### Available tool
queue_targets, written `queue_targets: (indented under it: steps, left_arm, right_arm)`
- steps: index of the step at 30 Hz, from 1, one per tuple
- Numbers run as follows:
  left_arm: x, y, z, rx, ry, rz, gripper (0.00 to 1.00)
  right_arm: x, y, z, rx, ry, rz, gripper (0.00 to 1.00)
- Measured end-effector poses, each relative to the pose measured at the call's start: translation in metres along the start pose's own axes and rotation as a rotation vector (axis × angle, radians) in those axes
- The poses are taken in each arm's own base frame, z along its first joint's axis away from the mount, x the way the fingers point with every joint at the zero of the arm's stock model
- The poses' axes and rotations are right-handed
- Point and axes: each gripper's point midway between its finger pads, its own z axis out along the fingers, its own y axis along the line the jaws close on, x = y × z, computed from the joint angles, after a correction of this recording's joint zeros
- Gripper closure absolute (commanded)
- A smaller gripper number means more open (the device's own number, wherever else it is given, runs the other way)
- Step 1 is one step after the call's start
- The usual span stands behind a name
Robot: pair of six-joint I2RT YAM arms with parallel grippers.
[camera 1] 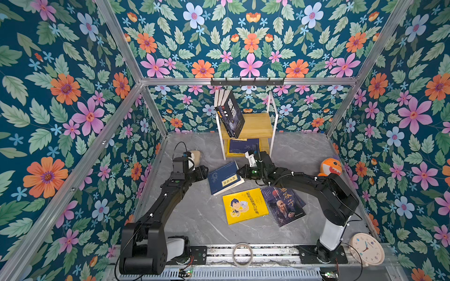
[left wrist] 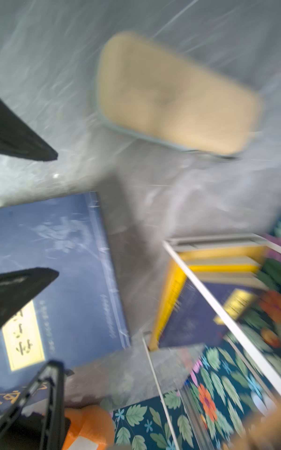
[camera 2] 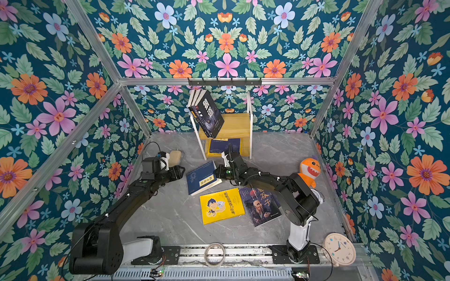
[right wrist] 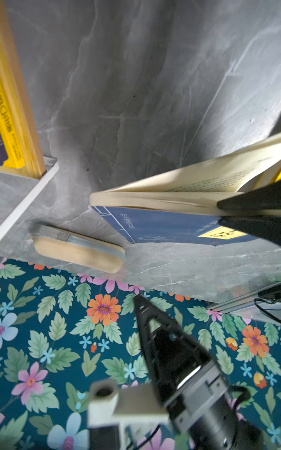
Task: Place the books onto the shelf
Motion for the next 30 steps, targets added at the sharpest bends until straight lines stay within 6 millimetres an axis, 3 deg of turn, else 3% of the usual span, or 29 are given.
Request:
queue_targets:
  steps: [3,6,12,16,20,24,30]
  left_arm:
    - [-0.035,-0.021,-0.019,0.041,-0.054,0.147,0.01]
    - [-0.059,-0.043,-0.037,0.102,-0.076,0.285,0.00]
    - [-0.070,-0.084,-0.065,0.271,-0.050,0.547,0.01]
    - [-0.076,-0.106,-0.084,0.358,-0.049,0.720,0.03]
    - [-0.071,-0.124,-0.100,0.447,-0.022,0.881,0.03]
    - [-0.050,-0.137,-0.115,0.565,0.023,1.003,0.06]
    - [-0.025,-0.160,-0.125,0.716,0.071,1.075,0.17]
  right_arm:
    - [-0.005,0.017,-0.015,-0.051,-0.032,-0.131,1.00]
    - [-0.011,0.034,-0.032,-0.093,-0.075,-0.270,1.00]
    - [-0.023,0.080,-0.072,-0.171,-0.170,-0.574,1.00]
    - [-0.015,0.105,-0.091,-0.191,-0.192,-0.790,1.00]
    - [-0.009,0.116,-0.103,-0.180,-0.184,-0.947,1.00]
    - [0.002,0.124,-0.111,-0.182,-0.171,-1.077,1.00]
    - [0.013,0.128,-0.115,-0.177,-0.148,-1.182,1.00]
